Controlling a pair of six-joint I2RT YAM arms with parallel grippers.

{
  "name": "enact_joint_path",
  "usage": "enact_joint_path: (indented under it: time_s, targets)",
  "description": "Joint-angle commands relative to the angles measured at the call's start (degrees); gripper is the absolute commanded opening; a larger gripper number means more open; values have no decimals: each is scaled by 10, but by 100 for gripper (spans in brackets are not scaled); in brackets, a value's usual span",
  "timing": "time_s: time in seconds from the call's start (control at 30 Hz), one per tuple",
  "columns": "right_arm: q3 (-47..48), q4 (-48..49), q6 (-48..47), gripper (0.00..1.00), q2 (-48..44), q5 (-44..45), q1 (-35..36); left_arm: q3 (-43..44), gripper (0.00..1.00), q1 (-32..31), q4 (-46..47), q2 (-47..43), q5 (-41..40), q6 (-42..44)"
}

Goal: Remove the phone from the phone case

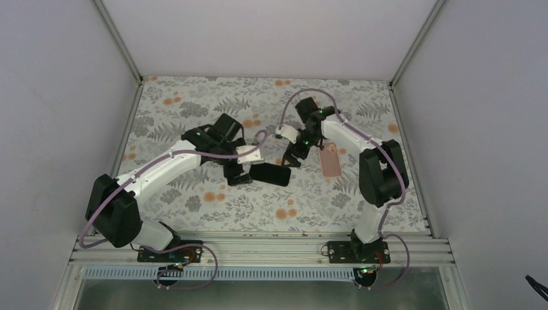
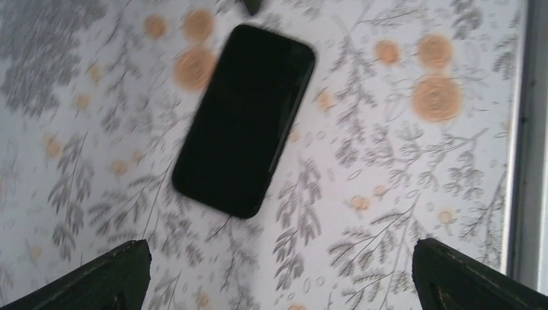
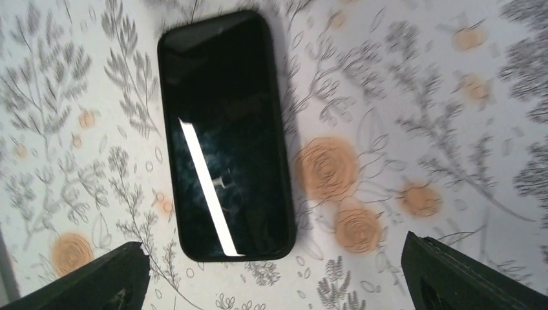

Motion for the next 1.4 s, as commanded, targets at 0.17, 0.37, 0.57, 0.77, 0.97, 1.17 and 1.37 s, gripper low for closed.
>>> enact_joint_path:
  time_s: [0.17,0.37,0.57,0.77,0.97,1.17,1.37]
  targets:
    - [-107,101,-17,100,-67,93,92,42,100,171,-15,41,110,-21]
    - [-127,141,-2,100,-43,168,136,90,100,234,-22,102,149,-48]
    - [-124,151,7,100,-23,193,148,102,100,254,-18,126,162,-62]
    - [-112,144,15,100,1,196,153,102,100,259,-4,138,159,-81]
    - [-101,121,17,100,22,170,157,107,100,259,-1,149,166,-86]
    - [-86,99,22,100,45,152,157,97,100,259,6,151,167,-87]
    - [-105,129,29,100,51,196,161,98,100,259,8,165,161,-92]
